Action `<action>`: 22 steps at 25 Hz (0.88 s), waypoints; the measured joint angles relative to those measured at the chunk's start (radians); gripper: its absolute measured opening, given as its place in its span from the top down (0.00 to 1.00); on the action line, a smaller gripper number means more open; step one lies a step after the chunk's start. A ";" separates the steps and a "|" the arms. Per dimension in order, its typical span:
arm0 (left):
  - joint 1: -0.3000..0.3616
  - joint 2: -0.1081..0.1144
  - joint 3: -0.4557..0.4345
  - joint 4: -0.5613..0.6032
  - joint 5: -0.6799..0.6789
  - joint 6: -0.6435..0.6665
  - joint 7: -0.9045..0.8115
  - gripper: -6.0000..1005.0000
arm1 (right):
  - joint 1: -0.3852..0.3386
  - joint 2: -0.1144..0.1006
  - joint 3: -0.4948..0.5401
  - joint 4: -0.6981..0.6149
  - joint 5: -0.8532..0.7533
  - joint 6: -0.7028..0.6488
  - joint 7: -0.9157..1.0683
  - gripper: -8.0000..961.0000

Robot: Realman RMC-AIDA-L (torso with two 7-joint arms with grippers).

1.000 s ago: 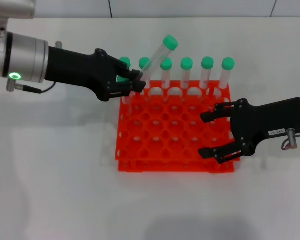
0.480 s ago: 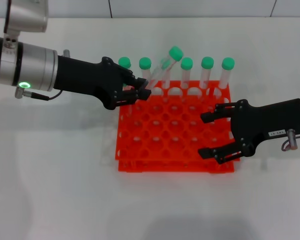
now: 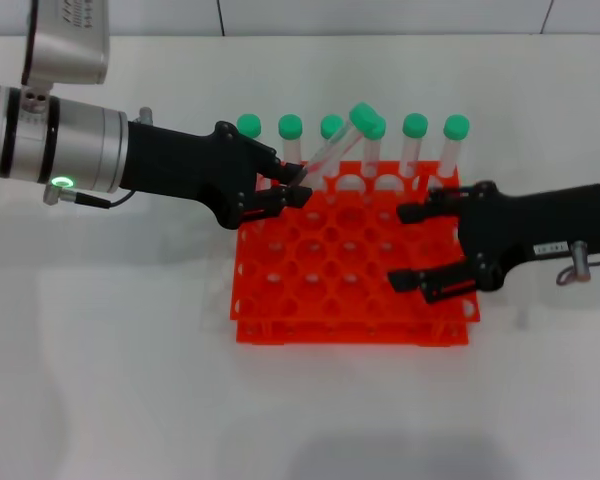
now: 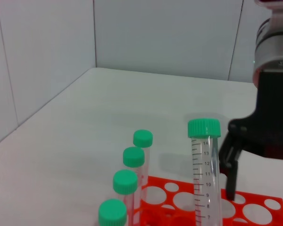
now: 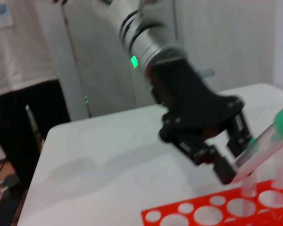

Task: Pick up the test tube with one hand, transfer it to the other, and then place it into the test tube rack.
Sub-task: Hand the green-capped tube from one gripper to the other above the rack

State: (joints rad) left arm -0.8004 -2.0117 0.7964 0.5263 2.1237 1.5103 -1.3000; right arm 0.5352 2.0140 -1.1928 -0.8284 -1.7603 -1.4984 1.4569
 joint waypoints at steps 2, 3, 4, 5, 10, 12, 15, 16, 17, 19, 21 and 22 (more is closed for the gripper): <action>0.000 -0.002 0.002 0.000 0.000 -0.002 0.000 0.76 | 0.000 -0.001 0.005 0.001 0.017 0.009 0.014 0.10; 0.000 -0.003 0.002 -0.001 0.000 -0.004 0.000 0.76 | 0.000 -0.001 0.007 0.001 0.022 0.013 0.021 0.10; 0.000 -0.004 0.002 -0.001 0.000 -0.007 0.000 0.76 | 0.000 0.000 0.009 -0.001 0.023 0.025 0.030 0.10; 0.000 -0.005 0.002 -0.001 0.000 -0.010 0.001 0.76 | 0.000 0.000 0.010 -0.004 0.026 0.042 0.043 0.10; 0.000 -0.009 0.003 -0.001 0.000 -0.013 0.001 0.76 | -0.002 0.001 0.012 0.002 0.089 0.125 0.082 0.10; 0.000 -0.010 0.003 0.000 0.002 -0.014 0.001 0.76 | -0.007 0.002 0.009 0.003 0.115 0.127 0.082 0.10; 0.000 -0.010 0.003 0.000 0.001 -0.017 0.001 0.76 | -0.017 0.004 0.001 0.003 0.153 0.122 0.082 0.10; 0.000 -0.011 0.003 0.000 0.000 -0.018 0.001 0.76 | -0.019 0.005 0.000 0.007 0.166 0.120 0.082 0.10; 0.000 -0.010 0.003 0.000 0.000 -0.018 0.001 0.76 | -0.022 0.006 0.000 0.014 0.186 0.119 0.082 0.10; 0.000 -0.011 0.003 0.000 0.000 -0.019 0.001 0.76 | -0.025 0.008 -0.006 0.042 0.242 0.116 0.075 0.09; 0.000 -0.010 0.003 0.000 0.000 -0.021 0.001 0.75 | -0.026 0.008 -0.019 0.082 0.305 0.117 0.054 0.10; 0.000 -0.010 0.002 0.000 0.000 -0.022 0.001 0.75 | -0.026 0.009 -0.024 0.100 0.326 0.119 0.041 0.10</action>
State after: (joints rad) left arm -0.8007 -2.0220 0.7988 0.5262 2.1237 1.4884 -1.2992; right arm 0.5091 2.0235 -1.2166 -0.7289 -1.4338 -1.3793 1.4983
